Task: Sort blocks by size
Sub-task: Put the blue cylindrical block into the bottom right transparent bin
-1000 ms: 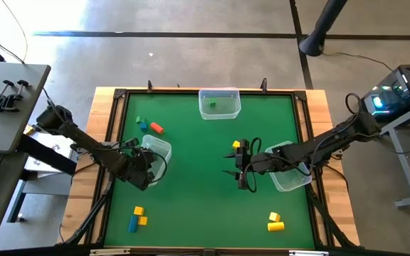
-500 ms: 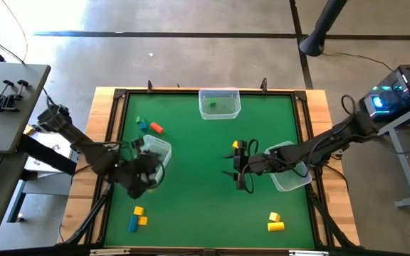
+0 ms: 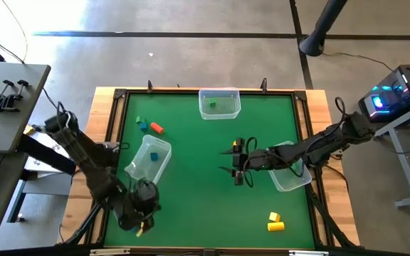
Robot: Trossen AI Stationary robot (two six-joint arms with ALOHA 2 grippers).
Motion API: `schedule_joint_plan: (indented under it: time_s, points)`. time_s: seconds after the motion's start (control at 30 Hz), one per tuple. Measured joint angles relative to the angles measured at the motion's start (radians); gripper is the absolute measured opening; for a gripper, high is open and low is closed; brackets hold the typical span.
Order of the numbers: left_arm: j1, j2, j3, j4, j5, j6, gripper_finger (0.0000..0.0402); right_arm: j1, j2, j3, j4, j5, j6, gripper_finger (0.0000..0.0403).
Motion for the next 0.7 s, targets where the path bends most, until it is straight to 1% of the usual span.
schedule_joint_plan:
  time_s: [0.07,0.2,0.3,0.37,0.43,0.53,0.7]
  points:
    - [-0.025,0.044,0.000,-0.014,0.109,-0.199,0.0002,-0.017,0.000,0.000,0.025,-0.038,-0.045,0.0248]
    - [-0.085,0.134,-0.001,-0.037,0.310,-0.528,0.0005,-0.056,0.000,0.000,0.086,-0.170,-0.128,0.0248]
    - [-0.123,0.189,-0.001,-0.059,0.397,-0.735,0.0006,-0.084,0.000,0.000,0.115,-0.257,-0.170,0.0248]
    - [-0.142,0.217,-0.001,-0.062,0.442,-0.842,0.0014,-0.101,0.000,0.000,0.118,-0.297,-0.178,0.0248]
    - [-0.154,0.228,-0.002,-0.063,0.471,-0.902,0.0029,-0.115,0.000,0.000,0.117,-0.325,-0.180,0.0248]
    - [-0.163,0.227,-0.002,-0.063,0.464,-0.958,0.0064,-0.128,-0.001,0.000,0.106,-0.355,-0.178,0.0248]
    - [-0.164,0.219,-0.002,-0.063,0.444,-0.980,0.0137,-0.129,-0.001,0.000,0.096,-0.361,-0.177,0.0248]
